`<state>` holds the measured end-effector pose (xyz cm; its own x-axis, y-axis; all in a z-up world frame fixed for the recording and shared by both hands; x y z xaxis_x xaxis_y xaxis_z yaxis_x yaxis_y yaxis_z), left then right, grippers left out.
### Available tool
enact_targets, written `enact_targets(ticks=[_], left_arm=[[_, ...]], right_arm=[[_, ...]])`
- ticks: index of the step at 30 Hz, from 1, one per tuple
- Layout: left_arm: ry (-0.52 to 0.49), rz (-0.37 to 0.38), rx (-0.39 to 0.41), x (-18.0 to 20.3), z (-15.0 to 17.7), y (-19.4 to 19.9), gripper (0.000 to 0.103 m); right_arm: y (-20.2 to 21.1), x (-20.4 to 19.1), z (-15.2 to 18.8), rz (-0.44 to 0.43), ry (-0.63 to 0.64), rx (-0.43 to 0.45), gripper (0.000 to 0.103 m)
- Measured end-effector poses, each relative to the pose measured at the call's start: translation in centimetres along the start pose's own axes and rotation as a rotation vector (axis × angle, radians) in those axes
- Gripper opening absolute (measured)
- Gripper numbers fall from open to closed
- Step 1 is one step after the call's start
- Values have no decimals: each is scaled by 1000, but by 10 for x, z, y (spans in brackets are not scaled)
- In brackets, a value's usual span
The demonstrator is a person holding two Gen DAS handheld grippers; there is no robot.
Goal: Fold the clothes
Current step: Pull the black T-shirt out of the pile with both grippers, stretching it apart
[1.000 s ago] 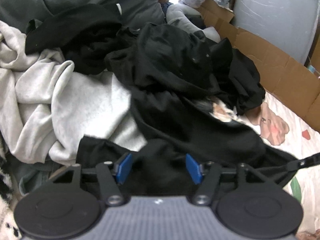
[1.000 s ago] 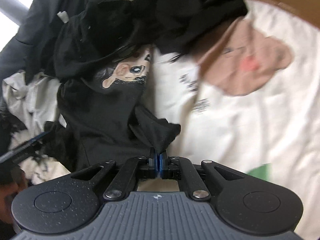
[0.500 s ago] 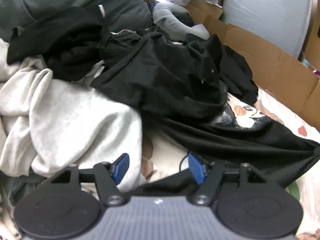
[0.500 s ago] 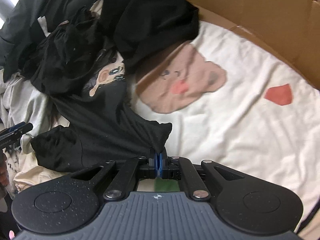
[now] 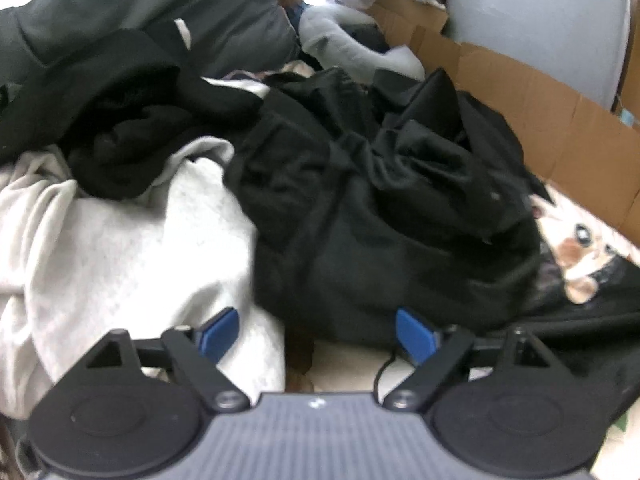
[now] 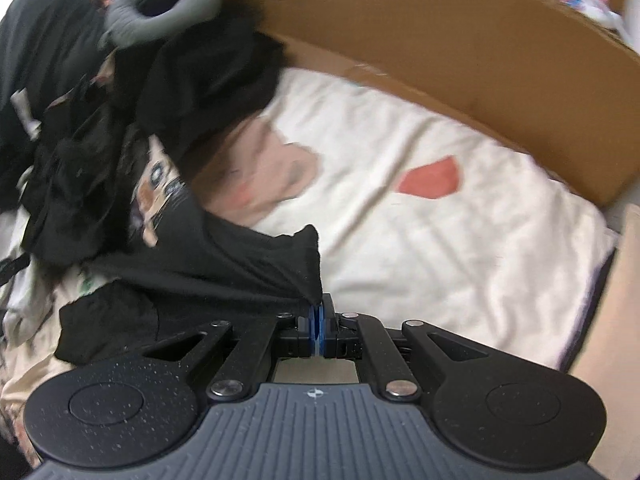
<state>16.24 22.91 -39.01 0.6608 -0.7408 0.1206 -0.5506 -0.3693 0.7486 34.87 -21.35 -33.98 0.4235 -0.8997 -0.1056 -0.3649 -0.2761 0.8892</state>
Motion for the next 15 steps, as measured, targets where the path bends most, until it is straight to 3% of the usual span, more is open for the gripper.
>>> enact_targets(ticks=[8,15], left_arm=[[-63,30,-38,27,8,-21,88],[-72,76,-113,51,38,-39,88]], right_arm=[[23,53,1,96,-80,59,0],[35,78,-14,158,-82,98,0]])
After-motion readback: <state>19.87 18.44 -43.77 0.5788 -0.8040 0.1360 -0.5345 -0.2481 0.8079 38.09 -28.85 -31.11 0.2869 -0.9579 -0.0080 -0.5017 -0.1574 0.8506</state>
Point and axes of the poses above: each gripper's, at about its wrist camera, not at the fingertips, and y roughly against the way its jaws point, x to its right, z to its underside, the point moved 6 cm from there along -y, roughly the way its jaws point, and after that the axes turned 10 degrees about y, right-handed, at the moved point
